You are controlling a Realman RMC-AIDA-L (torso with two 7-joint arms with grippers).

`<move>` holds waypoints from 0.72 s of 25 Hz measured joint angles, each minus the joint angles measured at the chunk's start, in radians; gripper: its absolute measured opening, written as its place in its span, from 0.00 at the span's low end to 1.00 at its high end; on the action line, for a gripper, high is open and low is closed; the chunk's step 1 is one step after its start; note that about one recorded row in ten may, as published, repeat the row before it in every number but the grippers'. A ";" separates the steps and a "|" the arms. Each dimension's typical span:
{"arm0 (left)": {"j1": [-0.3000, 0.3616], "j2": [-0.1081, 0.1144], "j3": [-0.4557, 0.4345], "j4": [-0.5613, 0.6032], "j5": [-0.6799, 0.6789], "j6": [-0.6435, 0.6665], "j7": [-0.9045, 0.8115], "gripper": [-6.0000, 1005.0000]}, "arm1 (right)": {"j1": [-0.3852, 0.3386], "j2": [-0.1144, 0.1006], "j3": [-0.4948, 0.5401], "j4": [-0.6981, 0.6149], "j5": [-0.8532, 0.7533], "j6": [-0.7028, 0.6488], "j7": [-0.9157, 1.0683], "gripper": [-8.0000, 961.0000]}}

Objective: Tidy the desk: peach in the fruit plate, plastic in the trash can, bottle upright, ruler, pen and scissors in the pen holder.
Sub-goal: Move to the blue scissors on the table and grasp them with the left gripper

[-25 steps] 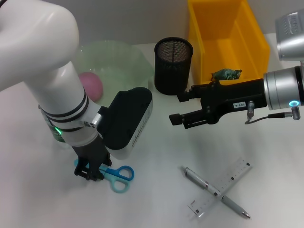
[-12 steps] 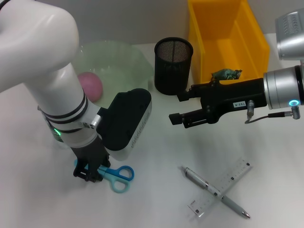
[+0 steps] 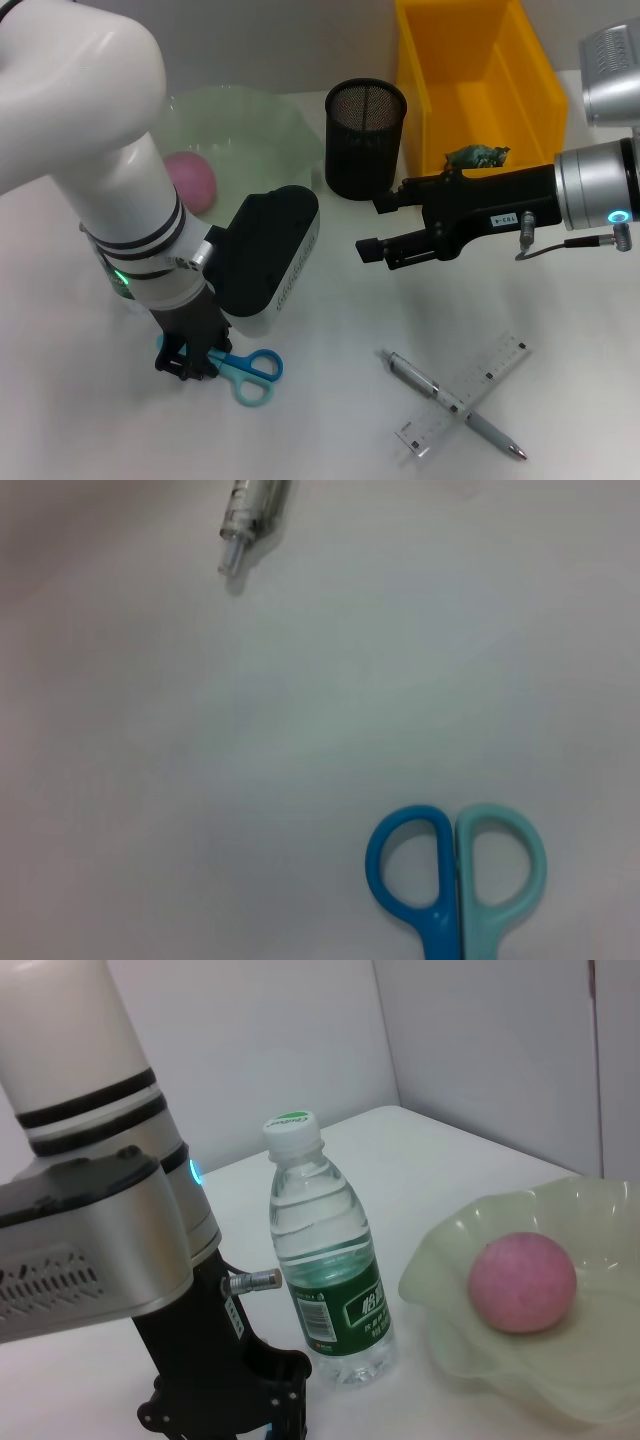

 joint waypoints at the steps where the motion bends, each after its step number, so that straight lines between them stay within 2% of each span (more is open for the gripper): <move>1: 0.000 0.000 0.000 0.000 0.000 0.000 0.000 0.32 | 0.000 0.000 0.000 0.000 0.000 0.000 0.000 0.84; 3: 0.000 0.000 0.000 0.000 0.000 0.000 0.000 0.26 | 0.000 0.000 0.000 0.000 0.000 0.000 0.000 0.84; 18: 0.000 0.000 0.003 0.000 0.005 0.002 -0.004 0.27 | 0.000 0.000 0.000 0.000 0.000 0.000 0.000 0.84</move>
